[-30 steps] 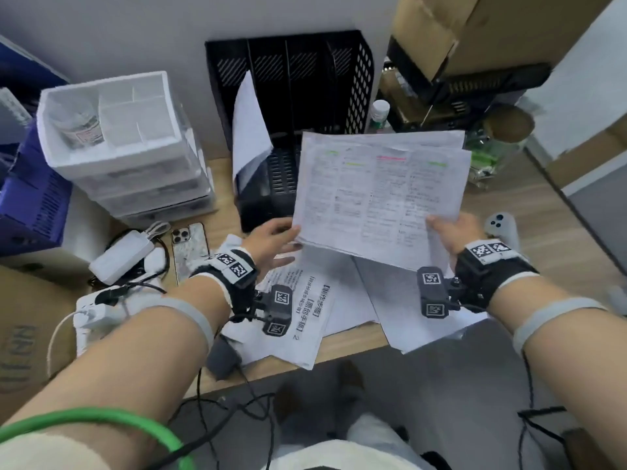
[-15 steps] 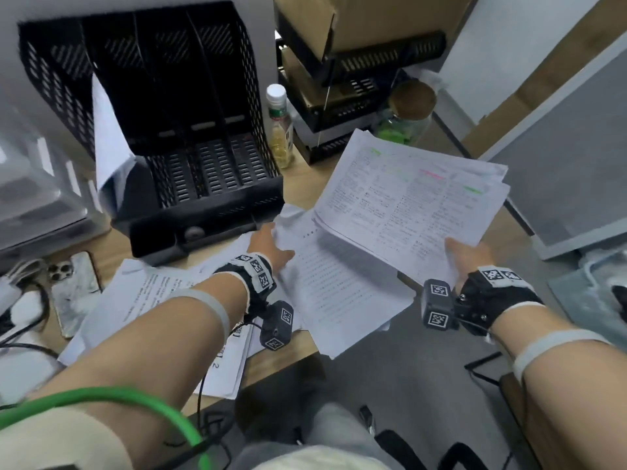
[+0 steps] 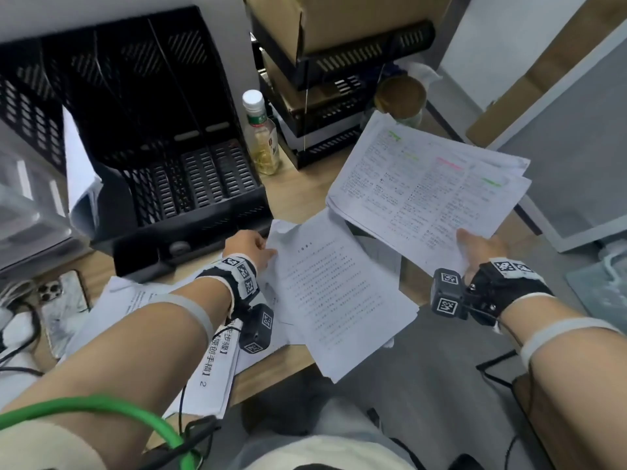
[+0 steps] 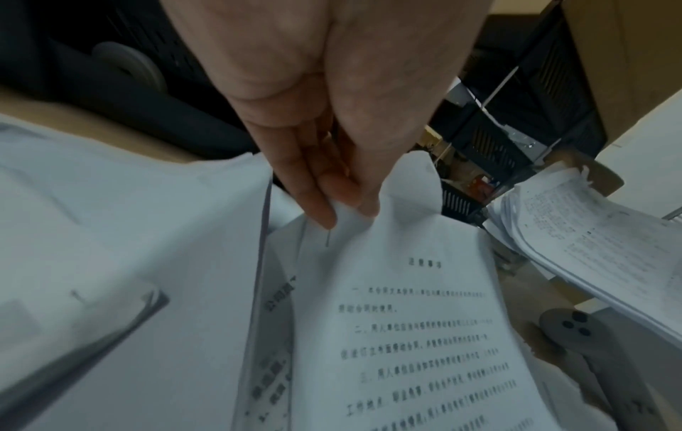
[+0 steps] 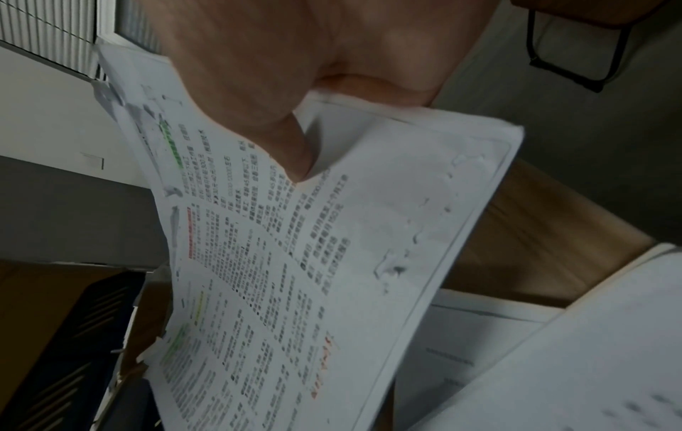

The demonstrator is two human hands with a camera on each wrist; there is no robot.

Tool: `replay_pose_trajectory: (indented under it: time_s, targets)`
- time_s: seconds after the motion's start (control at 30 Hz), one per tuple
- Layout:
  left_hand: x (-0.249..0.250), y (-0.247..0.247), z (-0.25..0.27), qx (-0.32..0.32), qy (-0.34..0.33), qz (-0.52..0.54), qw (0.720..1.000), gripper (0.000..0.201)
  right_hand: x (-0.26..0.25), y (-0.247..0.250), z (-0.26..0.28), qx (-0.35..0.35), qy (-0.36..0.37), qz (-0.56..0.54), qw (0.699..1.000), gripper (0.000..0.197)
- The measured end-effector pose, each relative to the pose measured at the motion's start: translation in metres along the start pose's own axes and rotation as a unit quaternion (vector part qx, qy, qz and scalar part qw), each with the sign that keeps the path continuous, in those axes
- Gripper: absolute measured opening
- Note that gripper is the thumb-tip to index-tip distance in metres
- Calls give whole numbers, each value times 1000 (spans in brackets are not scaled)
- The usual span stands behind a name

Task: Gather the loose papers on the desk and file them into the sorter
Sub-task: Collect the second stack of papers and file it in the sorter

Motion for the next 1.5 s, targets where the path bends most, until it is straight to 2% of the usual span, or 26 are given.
replay_pose_trajectory:
  time_s: [0.07, 0.13, 0.23, 0.37, 0.5, 0.6, 0.67, 0.7, 0.77, 0.83, 0.9, 0.97, 1.03, 1.1, 1.17, 1.23, 1.37, 1.43, 1.5]
  targets:
    - [-4, 13, 2, 11, -26, 18, 999, 26, -5, -4, 5, -5, 3, -18, 1000, 22]
    - [-11, 32, 5, 41, -35, 29, 998, 25, -7, -8, 8, -11, 3, -29, 1000, 23]
    - [-24, 53, 4, 78, -22, 53, 995, 28, -4, -9, 4, -19, -1, -36, 999, 30]
    - [-34, 65, 8, 93, 23, 34, 995, 24, 15, -6, -20, -25, -11, -54, 998, 34]
    - [-36, 62, 14, 71, 64, 11, 995, 18, 14, -4, 2, -27, -22, -63, 997, 26]
    - [-38, 51, 13, 38, 76, 140, 986, 26, 6, -3, 29, -26, -24, -63, 997, 22]
    - [-39, 45, 9, 13, 78, 221, 972, 30, -2, -3, 45, -21, -14, -55, 998, 24]
    - [-37, 42, 9, 5, 83, 260, 962, 27, -5, -1, 50, -19, -7, -48, 999, 32]
    - [-33, 34, 12, -14, 102, 337, 936, 12, -7, 2, 57, -20, -1, -38, 999, 43]
    - [-26, 23, 17, -66, 110, 411, 903, 3, -7, 6, 64, -27, 1, -37, 999, 44]
    - [-19, 11, 22, -129, 59, 425, 894, 18, -7, 6, 70, -34, -1, -34, 999, 42]
    - [-20, 1, 20, -137, 14, 386, 912, 46, -6, 4, 71, -41, -4, -33, 999, 39]
    - [-33, 0, 16, -81, 12, 315, 946, 68, -3, -1, 70, -55, -15, -35, 998, 35]
    - [-47, 0, 17, -57, -8, 193, 980, 66, 0, -10, 67, -69, -22, -34, 997, 30]
    - [-57, -8, 28, -109, -66, 49, 991, 54, 6, -20, 66, -90, -23, -19, 995, 25]
    - [-67, -21, 44, -140, -116, -79, 980, 60, 15, -34, 63, -116, -32, -12, 993, 30]
    - [-75, -46, 71, -122, -165, -272, 940, 105, 31, -64, 67, -167, -57, -19, 984, 26]
    - [-72, -57, 80, -98, -187, -341, 916, 122, 39, -74, 66, -177, -67, -29, 982, 42]
    - [-69, -66, 86, -69, -196, -393, 896, 127, 46, -80, 64, -183, -71, -13, 981, 52]
Point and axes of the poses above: each hand's wrist, its own z-axis away from the middle knuckle, its own y-axis out of the back of the hand, x = y × z, the point moved 3 cm from there along -z, towards the middle knuckle, and after that the axes turned 14 degrees about -z, right-handed, at the moved point
